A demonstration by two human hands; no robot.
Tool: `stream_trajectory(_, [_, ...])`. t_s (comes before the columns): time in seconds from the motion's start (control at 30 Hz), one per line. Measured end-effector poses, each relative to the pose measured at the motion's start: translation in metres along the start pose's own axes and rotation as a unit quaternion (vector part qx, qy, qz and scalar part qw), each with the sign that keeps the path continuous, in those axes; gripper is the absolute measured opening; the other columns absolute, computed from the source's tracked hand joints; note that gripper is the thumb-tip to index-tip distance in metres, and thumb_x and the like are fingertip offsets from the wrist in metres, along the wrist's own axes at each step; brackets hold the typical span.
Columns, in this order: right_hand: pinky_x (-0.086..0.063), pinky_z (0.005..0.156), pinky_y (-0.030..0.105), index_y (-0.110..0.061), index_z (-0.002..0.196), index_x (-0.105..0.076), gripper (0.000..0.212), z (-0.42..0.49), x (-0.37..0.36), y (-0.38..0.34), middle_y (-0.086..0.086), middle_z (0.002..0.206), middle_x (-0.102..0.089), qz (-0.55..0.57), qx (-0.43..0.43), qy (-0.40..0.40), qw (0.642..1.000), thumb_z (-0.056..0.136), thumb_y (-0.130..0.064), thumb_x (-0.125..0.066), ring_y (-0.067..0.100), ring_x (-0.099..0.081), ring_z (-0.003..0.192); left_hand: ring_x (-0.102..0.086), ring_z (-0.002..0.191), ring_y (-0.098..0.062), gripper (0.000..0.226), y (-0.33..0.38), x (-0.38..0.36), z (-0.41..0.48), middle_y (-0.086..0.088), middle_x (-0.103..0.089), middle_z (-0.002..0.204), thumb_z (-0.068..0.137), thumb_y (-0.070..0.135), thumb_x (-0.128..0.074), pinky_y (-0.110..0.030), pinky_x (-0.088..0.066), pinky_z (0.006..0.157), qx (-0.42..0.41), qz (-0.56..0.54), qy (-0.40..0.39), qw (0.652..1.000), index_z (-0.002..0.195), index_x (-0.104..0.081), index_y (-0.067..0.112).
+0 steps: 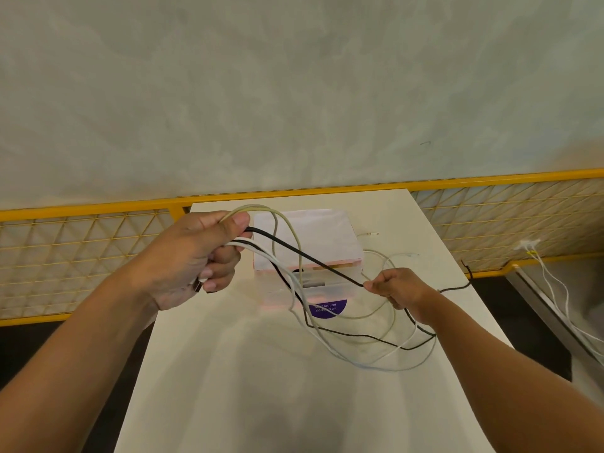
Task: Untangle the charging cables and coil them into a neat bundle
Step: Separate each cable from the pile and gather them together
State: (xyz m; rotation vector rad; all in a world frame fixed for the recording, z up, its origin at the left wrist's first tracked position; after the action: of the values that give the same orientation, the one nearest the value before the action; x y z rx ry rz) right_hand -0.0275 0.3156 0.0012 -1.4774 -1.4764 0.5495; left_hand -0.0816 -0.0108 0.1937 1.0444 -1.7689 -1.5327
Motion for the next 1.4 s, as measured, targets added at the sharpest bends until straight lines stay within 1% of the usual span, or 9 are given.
stream_trajectory(0.17, [-0.026, 0.047, 0.025, -0.006, 0.076, -0.065, 0.023, -0.002, 0.0, 0.011, 0.001, 0.056, -0.042, -0.009, -0.026, 0.01, 1.0, 0.086, -0.02, -0.08, 0.014, -0.028, 0.052, -0.02, 0.036, -0.009, 0.032, 0.0, -0.001, -0.001, 0.005, -0.021, 0.049, 0.091, 0.03, -0.057, -0.021, -0.02, 0.04, -0.002, 0.002, -0.001, 1.0, 0.063, -0.07, 0.02])
stream_trajectory(0.47, [-0.029, 0.049, 0.027, -0.008, 0.075, -0.066, 0.024, 0.001, 0.002, 0.029, 0.003, 0.063, -0.046, -0.033, -0.06, 0.024, 0.997, 0.085, -0.025, -0.08, 0.016, -0.031, 0.056, -0.02, 0.036, -0.009, 0.03, 0.003, -0.003, -0.001, 0.005, -0.021, 0.049, 0.088, 0.03, -0.058, -0.023, -0.017, 0.042, -0.013, 0.0, 0.002, 1.0, 0.064, -0.07, 0.018])
stream_trajectory(0.77, [-0.031, 0.051, 0.028, -0.006, 0.079, -0.063, 0.027, -0.001, -0.001, 0.042, 0.008, 0.071, -0.047, -0.072, -0.089, 0.034, 0.993, 0.091, -0.027, -0.073, 0.017, -0.032, 0.055, -0.02, 0.036, -0.009, 0.032, 0.005, -0.003, -0.002, 0.006, -0.021, 0.048, 0.089, 0.03, -0.056, -0.023, -0.018, 0.042, -0.016, 0.004, -0.002, 1.0, 0.061, -0.069, 0.02])
stream_trajectory(0.87, [-0.032, 0.054, 0.028, -0.005, 0.081, -0.061, 0.025, -0.002, -0.007, 0.042, 0.008, 0.074, -0.05, -0.106, -0.077, 0.01, 0.991, 0.093, -0.026, -0.069, 0.016, -0.036, 0.056, -0.02, 0.036, -0.009, 0.032, 0.001, -0.005, -0.002, 0.006, -0.021, 0.048, 0.09, 0.031, -0.056, -0.021, -0.021, 0.04, -0.008, -0.002, -0.014, 1.0, 0.063, -0.069, 0.019])
stream_trajectory(0.97, [-0.042, 0.067, 0.028, -0.009, 0.097, -0.07, 0.021, -0.01, -0.02, 0.028, 0.004, 0.097, -0.072, -0.096, -0.046, -0.045, 0.993, 0.097, -0.029, -0.064, 0.016, -0.06, 0.072, -0.02, 0.037, -0.01, 0.032, -0.001, -0.008, -0.001, 0.005, -0.022, 0.049, 0.091, 0.032, -0.056, -0.02, -0.023, 0.04, -0.001, 0.014, -0.028, 1.0, 0.064, -0.069, 0.02])
stream_trajectory(1.07, [-0.048, 0.088, 0.037, -0.021, 0.116, -0.067, 0.026, -0.021, -0.033, -0.015, -0.001, 0.12, -0.07, -0.065, 0.019, -0.094, 0.993, 0.097, -0.039, -0.062, 0.019, -0.066, 0.105, -0.019, 0.038, -0.011, 0.028, -0.003, -0.011, 0.002, 0.003, -0.021, 0.051, 0.088, 0.034, -0.058, -0.019, -0.025, 0.04, 0.004, 0.024, -0.032, 0.999, 0.068, -0.067, 0.016])
stream_trajectory(1.17, [-0.049, 0.092, 0.036, -0.027, 0.12, -0.068, 0.026, -0.042, -0.042, -0.076, -0.007, 0.121, -0.07, -0.026, 0.126, -0.109, 0.986, 0.096, -0.037, -0.064, 0.015, -0.067, 0.11, -0.019, 0.039, -0.011, 0.029, -0.004, -0.016, 0.004, 0.001, -0.021, 0.052, 0.085, 0.037, -0.06, -0.02, -0.024, 0.04, 0.007, 0.034, -0.04, 0.999, 0.076, -0.062, 0.01])
stream_trajectory(1.3, [-0.053, 0.096, 0.033, -0.027, 0.129, -0.063, 0.041, -0.082, -0.053, -0.146, -0.006, 0.127, -0.068, 0.039, 0.265, -0.158, 0.95, 0.09, -0.017, -0.073, 0.017, -0.065, 0.116, -0.019, 0.039, -0.011, 0.027, -0.003, -0.02, 0.005, 0.001, -0.021, 0.051, 0.085, 0.038, -0.06, -0.021, -0.024, 0.041, 0.007, 0.044, -0.057, 0.997, 0.067, -0.069, 0.021])
stream_trajectory(1.4, [-0.054, 0.098, 0.035, -0.03, 0.136, -0.057, 0.059, -0.105, -0.063, -0.177, -0.007, 0.126, -0.068, -0.025, 0.332, -0.165, 0.928, 0.085, -0.01, -0.078, 0.013, -0.065, 0.116, -0.021, 0.037, -0.01, 0.025, -0.003, -0.021, 0.004, 0.001, -0.022, 0.049, 0.084, 0.038, -0.06, -0.021, -0.024, 0.042, 0.01, 0.048, -0.064, 0.997, 0.066, -0.072, 0.025])
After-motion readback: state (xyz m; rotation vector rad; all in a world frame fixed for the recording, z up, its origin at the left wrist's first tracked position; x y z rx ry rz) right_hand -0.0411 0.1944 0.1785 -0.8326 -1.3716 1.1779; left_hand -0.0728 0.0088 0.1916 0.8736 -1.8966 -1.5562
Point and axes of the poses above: each hand's wrist, its own z-axis towards the middle knuckle, its own x-axis out of the back of the hand, y = z × x, the point moved 4 cm from there along z, towards the middle knuckle
